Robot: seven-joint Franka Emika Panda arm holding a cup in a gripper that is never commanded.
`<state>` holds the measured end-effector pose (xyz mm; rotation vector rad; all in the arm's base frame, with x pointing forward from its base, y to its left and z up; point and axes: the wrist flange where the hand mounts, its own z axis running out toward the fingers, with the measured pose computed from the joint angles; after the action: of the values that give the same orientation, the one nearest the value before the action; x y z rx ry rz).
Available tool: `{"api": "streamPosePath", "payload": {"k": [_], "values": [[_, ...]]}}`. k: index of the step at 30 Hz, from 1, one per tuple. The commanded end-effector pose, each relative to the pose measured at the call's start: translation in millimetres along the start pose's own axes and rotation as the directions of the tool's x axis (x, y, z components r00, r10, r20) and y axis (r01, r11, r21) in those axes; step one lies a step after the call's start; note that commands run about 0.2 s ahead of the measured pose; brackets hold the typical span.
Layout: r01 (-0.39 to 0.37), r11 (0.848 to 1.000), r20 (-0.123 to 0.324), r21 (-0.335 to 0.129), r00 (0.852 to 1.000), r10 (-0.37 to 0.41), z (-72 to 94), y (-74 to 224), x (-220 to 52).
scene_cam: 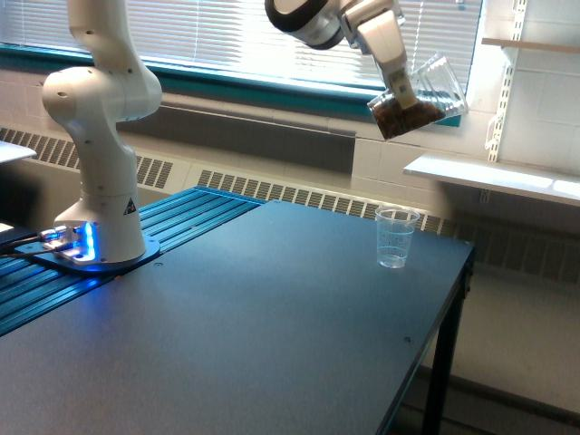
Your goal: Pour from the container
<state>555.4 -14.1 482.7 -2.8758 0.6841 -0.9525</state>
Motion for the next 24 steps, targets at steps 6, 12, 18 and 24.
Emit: {"api": "streamPosePath", "payload": {"k": [6, 12, 18, 24], "values": [[0.168, 0.984, -0.006, 0.053, 0.986, -0.168, -8.3, -39.4, -42.0], [0.221, 0.973, -0.002, 0.070, 0.975, -0.221, -9.0, -51.2, -63.4], [0.266, 0.960, 0.007, 0.089, 0.963, -0.268, -7.2, -58.7, -86.8], [0.305, 0.947, 0.026, 0.099, 0.951, -0.309, -3.0, -60.0, -112.6]]}}
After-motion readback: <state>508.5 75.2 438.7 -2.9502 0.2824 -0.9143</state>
